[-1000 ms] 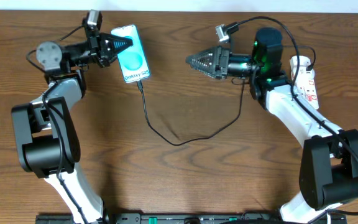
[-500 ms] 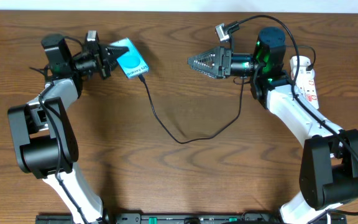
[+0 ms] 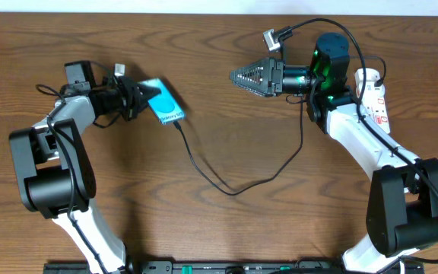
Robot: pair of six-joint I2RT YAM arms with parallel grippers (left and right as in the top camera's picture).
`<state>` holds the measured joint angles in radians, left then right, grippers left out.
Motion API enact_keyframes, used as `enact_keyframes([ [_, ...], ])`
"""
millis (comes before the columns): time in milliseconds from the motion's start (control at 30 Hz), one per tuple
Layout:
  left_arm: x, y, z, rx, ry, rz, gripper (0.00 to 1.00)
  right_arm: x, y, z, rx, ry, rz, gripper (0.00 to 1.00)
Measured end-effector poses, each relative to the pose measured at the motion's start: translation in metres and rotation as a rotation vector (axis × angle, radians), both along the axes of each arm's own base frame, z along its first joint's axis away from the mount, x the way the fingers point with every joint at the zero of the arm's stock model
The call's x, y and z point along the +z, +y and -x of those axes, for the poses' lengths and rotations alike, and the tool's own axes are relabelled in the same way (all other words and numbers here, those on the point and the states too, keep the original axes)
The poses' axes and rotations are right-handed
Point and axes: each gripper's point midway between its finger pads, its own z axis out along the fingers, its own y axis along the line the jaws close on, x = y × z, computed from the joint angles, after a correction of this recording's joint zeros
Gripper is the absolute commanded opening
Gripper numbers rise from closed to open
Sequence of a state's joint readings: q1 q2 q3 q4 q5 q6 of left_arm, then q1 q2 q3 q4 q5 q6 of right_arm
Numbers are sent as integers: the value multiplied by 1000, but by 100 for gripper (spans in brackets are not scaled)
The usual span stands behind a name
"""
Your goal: Plug charger to phone and switch on socket
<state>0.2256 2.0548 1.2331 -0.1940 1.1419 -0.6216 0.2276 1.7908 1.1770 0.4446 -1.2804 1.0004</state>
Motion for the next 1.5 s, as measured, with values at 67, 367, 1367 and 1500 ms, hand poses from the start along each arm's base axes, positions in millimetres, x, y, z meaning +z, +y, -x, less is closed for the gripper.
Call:
enact_keyframes([
  [67,-7,1,7,-9,23,-29,8,0,0,0,0,2,0,99],
  [367,-40,11,33,-15,157,-182,7,0,0,0,1,2,0,99],
  [1367,-64,33,51,-53,204,-401,34,0,3,3,11,1,0,99],
  [1500,-63,31,52,-57,203,-391,40,0,3,3,11,1,0,99],
])
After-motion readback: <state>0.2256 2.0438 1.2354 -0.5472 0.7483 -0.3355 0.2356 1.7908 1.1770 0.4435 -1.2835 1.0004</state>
